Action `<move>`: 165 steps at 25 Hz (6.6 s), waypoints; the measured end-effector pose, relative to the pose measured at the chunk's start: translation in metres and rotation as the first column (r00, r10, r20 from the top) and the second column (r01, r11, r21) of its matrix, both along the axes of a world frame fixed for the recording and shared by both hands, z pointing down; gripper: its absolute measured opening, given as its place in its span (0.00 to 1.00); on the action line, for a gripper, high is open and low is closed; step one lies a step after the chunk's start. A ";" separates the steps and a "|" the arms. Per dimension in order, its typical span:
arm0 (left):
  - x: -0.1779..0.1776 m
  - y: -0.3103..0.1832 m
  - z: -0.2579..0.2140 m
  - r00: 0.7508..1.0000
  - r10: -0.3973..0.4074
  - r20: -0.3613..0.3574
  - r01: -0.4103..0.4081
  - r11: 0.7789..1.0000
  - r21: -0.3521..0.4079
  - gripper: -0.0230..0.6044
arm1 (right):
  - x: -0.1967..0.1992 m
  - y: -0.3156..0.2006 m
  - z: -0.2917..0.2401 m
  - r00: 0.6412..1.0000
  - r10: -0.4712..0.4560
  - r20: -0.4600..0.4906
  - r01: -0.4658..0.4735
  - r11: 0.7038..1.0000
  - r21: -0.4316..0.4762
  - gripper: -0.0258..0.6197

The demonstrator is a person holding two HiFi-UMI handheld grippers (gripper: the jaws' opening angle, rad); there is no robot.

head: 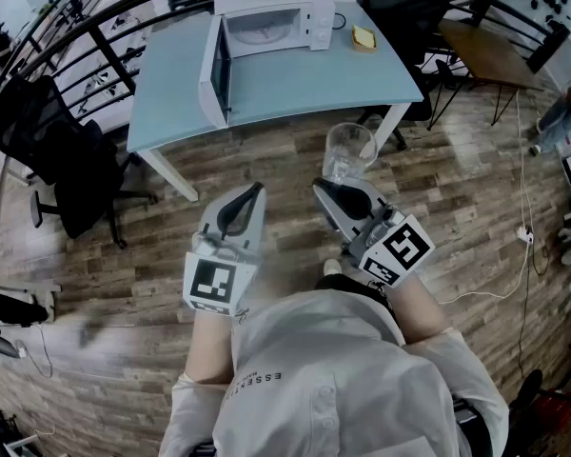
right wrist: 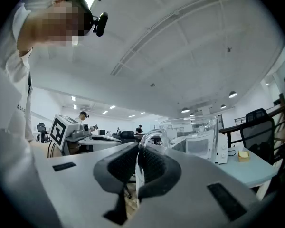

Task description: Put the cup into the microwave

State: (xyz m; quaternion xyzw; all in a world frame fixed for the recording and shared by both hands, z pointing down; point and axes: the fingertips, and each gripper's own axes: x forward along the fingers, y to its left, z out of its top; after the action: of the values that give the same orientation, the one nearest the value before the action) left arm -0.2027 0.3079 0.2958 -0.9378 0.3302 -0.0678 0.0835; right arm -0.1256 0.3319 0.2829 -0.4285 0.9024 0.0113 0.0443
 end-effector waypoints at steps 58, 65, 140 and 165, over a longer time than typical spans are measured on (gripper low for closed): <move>0.216 -0.391 0.036 0.935 -0.350 0.065 0.355 0.926 -0.125 0.04 | 0.216 -0.423 0.035 0.909 -0.416 -0.014 0.414 0.907 -0.078 0.08; 0.194 -0.447 0.051 0.943 -0.331 0.028 0.332 0.932 -0.145 0.04 | 0.182 -0.478 0.050 0.901 -0.430 -0.055 0.426 0.902 -0.073 0.08; 0.161 -0.604 0.187 0.967 -0.255 0.022 0.248 0.912 -0.328 0.04 | 0.142 -0.722 0.233 0.980 -0.185 -0.074 0.157 0.945 -0.285 0.30; 0.187 -0.495 0.035 0.956 -0.294 -0.015 0.290 0.950 -0.112 0.04 | 0.222 -0.546 0.051 0.998 -0.069 0.013 0.070 0.993 -0.094 0.06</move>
State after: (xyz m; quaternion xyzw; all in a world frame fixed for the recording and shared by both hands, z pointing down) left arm -0.0158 -0.1872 0.3311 -0.8828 0.4622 -0.0824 0.0161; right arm 0.0960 -0.2141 0.3344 -0.3983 0.9161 -0.0349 0.0287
